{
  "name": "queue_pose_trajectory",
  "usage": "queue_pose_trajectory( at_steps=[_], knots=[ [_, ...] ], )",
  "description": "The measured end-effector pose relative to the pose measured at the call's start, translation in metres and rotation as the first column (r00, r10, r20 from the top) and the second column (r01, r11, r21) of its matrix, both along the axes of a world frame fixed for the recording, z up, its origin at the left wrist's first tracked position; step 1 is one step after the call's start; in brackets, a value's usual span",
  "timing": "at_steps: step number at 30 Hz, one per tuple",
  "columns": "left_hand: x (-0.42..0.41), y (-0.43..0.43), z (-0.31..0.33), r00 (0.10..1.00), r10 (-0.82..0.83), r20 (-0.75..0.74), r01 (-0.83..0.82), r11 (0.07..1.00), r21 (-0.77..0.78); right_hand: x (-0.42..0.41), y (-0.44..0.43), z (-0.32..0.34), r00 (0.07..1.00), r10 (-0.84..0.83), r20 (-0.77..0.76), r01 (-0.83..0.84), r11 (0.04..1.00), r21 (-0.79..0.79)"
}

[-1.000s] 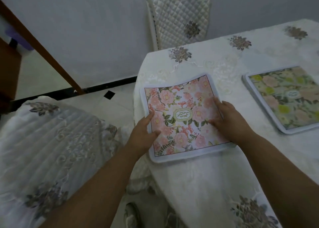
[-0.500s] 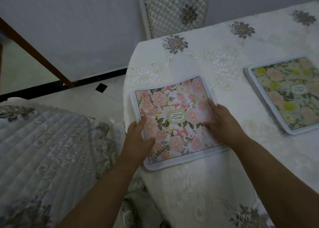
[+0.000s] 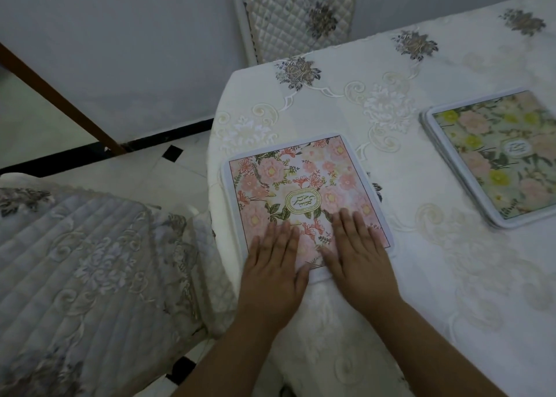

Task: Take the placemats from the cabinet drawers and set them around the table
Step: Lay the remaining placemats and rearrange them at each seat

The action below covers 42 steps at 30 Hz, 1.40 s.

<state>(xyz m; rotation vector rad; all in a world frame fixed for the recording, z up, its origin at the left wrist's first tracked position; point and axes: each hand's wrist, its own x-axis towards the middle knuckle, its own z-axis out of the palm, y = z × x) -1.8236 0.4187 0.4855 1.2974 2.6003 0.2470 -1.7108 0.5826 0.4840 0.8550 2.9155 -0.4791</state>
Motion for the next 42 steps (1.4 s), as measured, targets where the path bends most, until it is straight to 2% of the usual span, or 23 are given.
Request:
queue_pose_trajectory(
  at_steps=[5,8,11,16,19,23,27,31,36,39,42],
  knots=[
    [-0.016,-0.035,-0.003,0.994,0.106,-0.004,-0.106,0.991,-0.085,0.028,0.039,0.004,0.993,-0.104,0.063,0.106,0.994,-0.029],
    [-0.031,-0.042,0.003,0.985,0.173,0.015,-0.170,0.979,-0.111,0.028,0.056,0.010,0.987,-0.156,0.039,0.159,0.984,-0.083],
    [-0.055,-0.019,0.012,0.972,0.232,0.035,-0.231,0.973,-0.027,0.000,0.071,0.021,0.989,-0.138,-0.054,0.133,0.987,-0.086],
    [-0.095,0.051,0.025,0.966,0.211,0.148,-0.232,0.962,0.143,-0.078,0.089,0.037,0.990,-0.037,-0.133,0.018,0.990,-0.142],
    [-0.113,0.082,0.023,0.972,0.208,0.107,-0.221,0.966,0.136,-0.124,0.093,0.037,0.990,0.007,-0.143,-0.028,0.988,-0.150],
    [-0.132,0.092,0.007,0.962,0.273,0.031,-0.274,0.961,0.038,-0.160,0.098,0.023,0.996,0.038,-0.079,-0.052,0.983,-0.178],
    [-0.142,0.083,-0.008,0.956,0.280,-0.090,-0.280,0.960,0.012,-0.158,0.103,0.002,0.998,0.064,-0.024,-0.065,0.996,-0.055],
    [-0.148,0.076,-0.009,0.923,0.371,-0.101,-0.372,0.928,0.005,-0.145,0.122,-0.001,0.996,-0.083,-0.011,0.083,0.996,-0.014],
    [-0.152,0.076,-0.002,0.913,0.403,-0.064,-0.407,0.912,-0.057,-0.142,0.134,0.015,0.998,-0.057,0.021,0.059,0.992,-0.115],
    [-0.149,0.080,0.008,0.924,0.383,-0.009,-0.383,0.923,-0.044,-0.114,0.148,0.029,0.955,-0.289,-0.062,0.282,0.954,-0.103],
    [-0.128,0.089,0.020,0.963,0.232,0.134,-0.241,0.969,0.058,-0.048,0.161,0.040,0.773,-0.576,-0.266,0.597,0.802,-0.004]
  ],
)
